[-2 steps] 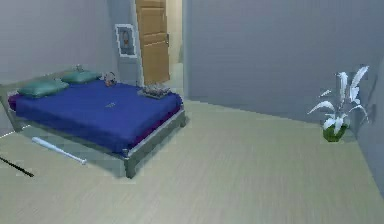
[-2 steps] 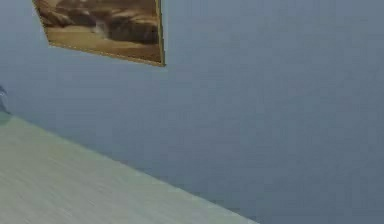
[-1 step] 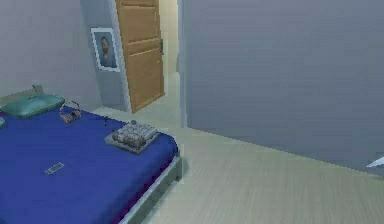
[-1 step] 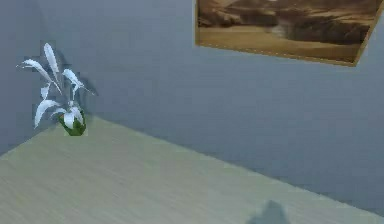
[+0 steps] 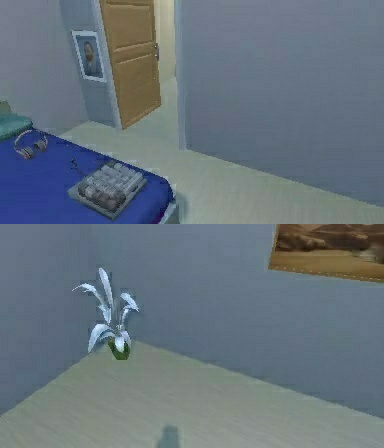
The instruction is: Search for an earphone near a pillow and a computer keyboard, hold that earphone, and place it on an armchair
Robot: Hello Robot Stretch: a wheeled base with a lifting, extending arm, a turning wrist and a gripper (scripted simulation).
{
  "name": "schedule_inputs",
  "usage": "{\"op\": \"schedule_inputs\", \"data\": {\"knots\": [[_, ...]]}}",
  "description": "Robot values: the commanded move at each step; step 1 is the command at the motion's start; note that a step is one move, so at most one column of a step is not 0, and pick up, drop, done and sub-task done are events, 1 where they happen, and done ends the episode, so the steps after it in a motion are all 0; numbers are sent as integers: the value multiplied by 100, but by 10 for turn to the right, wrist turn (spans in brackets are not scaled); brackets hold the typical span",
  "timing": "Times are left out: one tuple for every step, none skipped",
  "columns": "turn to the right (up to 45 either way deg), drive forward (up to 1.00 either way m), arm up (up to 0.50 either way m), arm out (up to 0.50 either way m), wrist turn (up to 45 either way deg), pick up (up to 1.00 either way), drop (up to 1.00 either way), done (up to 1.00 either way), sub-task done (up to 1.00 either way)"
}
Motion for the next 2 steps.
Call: {"op": "schedule_inputs", "data": {"knots": [[180,0,0,0,0,0,0,0,0],[0,100,0,0,0,0,0,0,0]]}}
